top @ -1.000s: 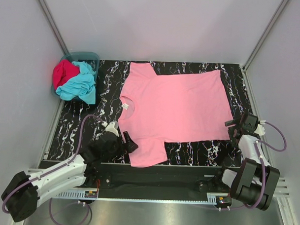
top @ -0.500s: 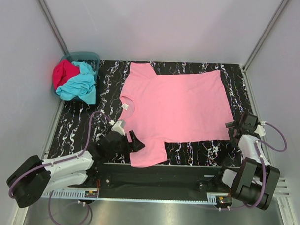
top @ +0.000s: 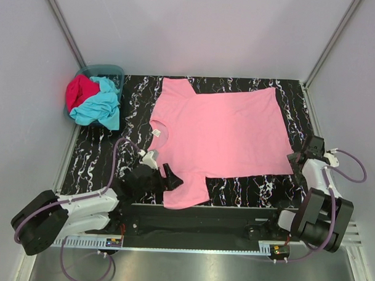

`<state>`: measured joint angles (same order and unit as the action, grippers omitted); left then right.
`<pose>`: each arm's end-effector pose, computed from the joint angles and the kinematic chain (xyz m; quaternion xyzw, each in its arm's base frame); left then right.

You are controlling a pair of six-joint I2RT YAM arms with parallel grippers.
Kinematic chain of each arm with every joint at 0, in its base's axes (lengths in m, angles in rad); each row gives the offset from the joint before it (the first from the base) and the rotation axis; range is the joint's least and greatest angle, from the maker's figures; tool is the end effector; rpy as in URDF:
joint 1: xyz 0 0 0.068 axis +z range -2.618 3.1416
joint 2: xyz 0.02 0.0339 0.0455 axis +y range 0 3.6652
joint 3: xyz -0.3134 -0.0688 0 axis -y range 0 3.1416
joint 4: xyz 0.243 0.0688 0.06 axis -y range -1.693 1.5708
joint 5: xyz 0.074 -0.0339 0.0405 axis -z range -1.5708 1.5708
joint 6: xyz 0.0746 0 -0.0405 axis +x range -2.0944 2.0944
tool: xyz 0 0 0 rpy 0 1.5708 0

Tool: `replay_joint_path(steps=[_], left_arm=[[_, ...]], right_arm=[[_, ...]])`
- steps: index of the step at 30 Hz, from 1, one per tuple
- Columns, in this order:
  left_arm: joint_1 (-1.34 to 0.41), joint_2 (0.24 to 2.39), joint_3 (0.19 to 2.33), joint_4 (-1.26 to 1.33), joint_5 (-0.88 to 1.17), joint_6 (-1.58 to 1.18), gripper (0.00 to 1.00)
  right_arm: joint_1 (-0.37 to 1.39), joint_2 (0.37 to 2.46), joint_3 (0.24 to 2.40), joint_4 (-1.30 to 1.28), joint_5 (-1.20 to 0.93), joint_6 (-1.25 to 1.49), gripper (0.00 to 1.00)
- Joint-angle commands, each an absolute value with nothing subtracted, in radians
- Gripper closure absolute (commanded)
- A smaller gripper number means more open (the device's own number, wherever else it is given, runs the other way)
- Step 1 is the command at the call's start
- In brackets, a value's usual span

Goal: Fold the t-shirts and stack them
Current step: Fold the tshirt

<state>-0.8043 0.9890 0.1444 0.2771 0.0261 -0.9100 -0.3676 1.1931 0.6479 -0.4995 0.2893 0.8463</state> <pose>0.1230 -0.1305 0.1536 -0.0400 0.8758 -0.3710 0.3061 0.1943 -0.0976 0.2043 0.5758 0.7635 -0.0742 0.2830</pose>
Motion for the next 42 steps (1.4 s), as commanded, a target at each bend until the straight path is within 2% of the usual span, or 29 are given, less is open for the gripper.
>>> replay_joint_path(steps=[1,10,15,18,20,23,26,33,42], left_arm=[[-0.811,1.052,0.11,0.282,0.072,-0.871,0.15],[-0.808,1.032,0.114,0.271,0.072,-0.836,0.15],[-0.805,1.017,0.094,0.278,0.078,-0.85,0.15],[-0.805,0.977,0.084,0.256,0.071,-0.857,0.15],[-0.807,0.941,0.081,0.224,0.058,-0.862,0.15],[-0.804,0.879,0.077,0.175,0.045,-0.867,0.15],[-0.804,0.838,0.074,0.129,0.032,-0.868,0.15],[-0.804,0.746,0.058,0.068,0.034,-0.871,0.15],[-0.804,0.718,0.074,0.045,0.054,-0.874,0.15]], right_arm=[[-0.371,1.252,0.663,-0.526,0.272,0.81,0.17],[-0.371,1.256,0.618,-0.426,0.149,0.779,0.16],[-0.383,1.281,0.606,-0.391,0.121,0.77,0.2],[-0.387,1.308,0.604,-0.37,0.114,0.767,0.25],[-0.388,1.312,0.609,-0.368,0.103,0.788,0.37],[-0.388,1.312,0.611,-0.367,0.095,0.805,0.45],[-0.412,1.283,0.586,-0.354,0.08,0.814,0.46],[-0.511,1.12,0.42,-0.149,-0.178,0.824,0.44],[-0.618,1.115,0.367,-0.117,-0.313,0.813,0.4]])
